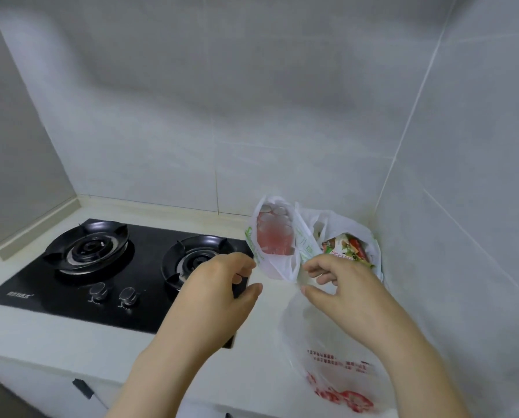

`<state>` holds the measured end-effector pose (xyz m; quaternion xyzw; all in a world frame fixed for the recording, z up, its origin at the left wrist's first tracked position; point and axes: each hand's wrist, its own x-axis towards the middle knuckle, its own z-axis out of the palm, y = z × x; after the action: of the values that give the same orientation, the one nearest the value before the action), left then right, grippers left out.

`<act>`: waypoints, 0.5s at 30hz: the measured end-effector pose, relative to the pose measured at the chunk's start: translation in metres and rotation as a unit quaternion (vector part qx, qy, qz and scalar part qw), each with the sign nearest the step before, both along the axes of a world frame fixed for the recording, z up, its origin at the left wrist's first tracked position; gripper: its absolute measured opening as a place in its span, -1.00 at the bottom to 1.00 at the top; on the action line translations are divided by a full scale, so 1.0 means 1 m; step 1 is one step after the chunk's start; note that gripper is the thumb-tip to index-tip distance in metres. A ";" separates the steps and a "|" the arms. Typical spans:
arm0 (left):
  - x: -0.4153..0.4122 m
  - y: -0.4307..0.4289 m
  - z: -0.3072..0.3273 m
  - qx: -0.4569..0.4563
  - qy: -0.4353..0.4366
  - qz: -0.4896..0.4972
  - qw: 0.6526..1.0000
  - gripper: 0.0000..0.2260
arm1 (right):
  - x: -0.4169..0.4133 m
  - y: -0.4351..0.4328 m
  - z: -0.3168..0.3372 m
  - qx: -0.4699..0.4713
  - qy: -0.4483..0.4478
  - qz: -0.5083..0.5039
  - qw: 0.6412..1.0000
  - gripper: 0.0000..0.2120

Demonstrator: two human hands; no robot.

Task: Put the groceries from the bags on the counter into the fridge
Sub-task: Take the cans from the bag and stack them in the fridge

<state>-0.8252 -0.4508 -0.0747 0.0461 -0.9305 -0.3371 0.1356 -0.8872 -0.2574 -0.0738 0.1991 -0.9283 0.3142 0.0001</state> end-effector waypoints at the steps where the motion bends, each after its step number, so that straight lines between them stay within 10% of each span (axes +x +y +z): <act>1: -0.009 0.001 -0.003 -0.001 -0.008 -0.002 1.000 -0.74 | -0.009 0.002 -0.003 0.000 -0.005 0.002 1.000 -0.72; 15: -0.126 -0.027 -0.037 0.000 -0.048 -0.032 0.998 -0.74 | -0.111 -0.020 -0.047 0.009 -0.070 -0.019 0.997 -0.72</act>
<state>-0.9512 -0.4778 -0.1114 0.0319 -0.9371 -0.3382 0.0803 -0.9979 -0.2772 -0.1206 0.1594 -0.9323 0.3189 -0.0605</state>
